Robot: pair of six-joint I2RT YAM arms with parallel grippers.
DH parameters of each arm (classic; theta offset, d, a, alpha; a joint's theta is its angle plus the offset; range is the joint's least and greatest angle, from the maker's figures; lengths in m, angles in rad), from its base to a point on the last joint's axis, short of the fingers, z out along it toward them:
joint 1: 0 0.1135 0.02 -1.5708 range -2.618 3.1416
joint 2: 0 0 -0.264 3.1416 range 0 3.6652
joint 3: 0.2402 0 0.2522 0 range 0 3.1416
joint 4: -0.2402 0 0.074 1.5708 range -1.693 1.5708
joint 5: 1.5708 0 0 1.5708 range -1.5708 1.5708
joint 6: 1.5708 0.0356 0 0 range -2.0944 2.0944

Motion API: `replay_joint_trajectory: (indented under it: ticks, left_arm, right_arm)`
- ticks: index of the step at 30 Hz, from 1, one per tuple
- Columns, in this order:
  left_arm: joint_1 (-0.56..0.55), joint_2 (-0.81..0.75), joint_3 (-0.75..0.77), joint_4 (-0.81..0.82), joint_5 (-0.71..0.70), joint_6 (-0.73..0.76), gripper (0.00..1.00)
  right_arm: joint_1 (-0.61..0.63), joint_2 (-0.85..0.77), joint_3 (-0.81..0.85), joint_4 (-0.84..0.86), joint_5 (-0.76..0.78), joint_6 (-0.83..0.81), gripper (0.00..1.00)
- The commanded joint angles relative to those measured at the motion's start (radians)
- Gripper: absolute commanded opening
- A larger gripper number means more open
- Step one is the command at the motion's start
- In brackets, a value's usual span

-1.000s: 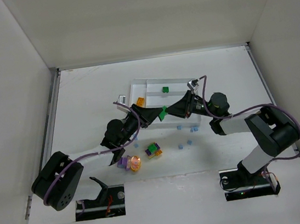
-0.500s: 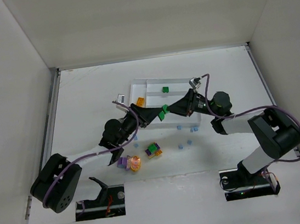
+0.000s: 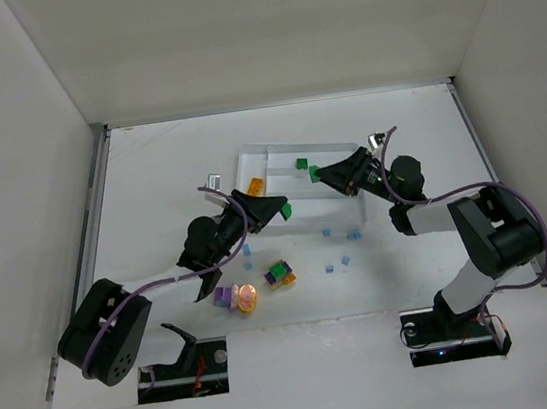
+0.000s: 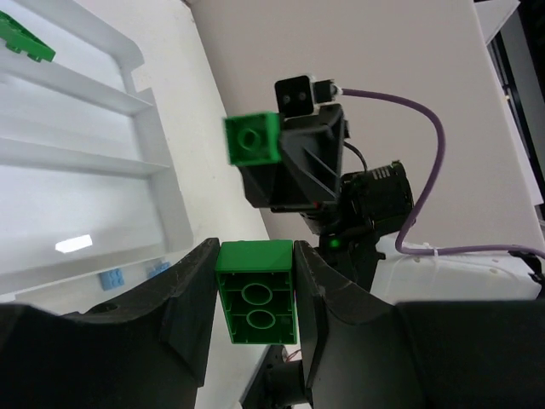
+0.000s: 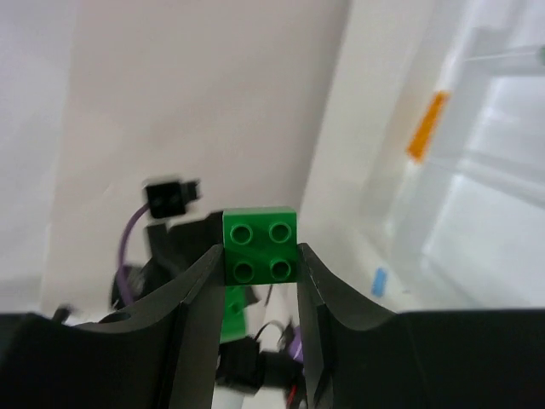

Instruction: Sort the legos into containers by color

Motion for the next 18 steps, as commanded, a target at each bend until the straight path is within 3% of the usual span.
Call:
replay_joint_trajectory:
  ticks: [1, 10, 18]
  left_arm:
    - [0.007, 0.013, 0.054, 0.033, -0.013, 0.023, 0.2]
    - [0.017, 0.048, 0.186, -0.176, -0.138, 0.167, 0.2]
    - [0.023, 0.16, 0.292, -0.263, -0.178, 0.23, 0.2]
  right_arm:
    - [-0.021, 0.046, 0.084, -0.198, 0.175, -0.125, 0.18]
    - [0.038, 0.034, 0.355, -0.811, 0.614, -0.501, 0.19]
    - [0.06, 0.164, 0.521, -0.959, 0.732, -0.616, 0.2]
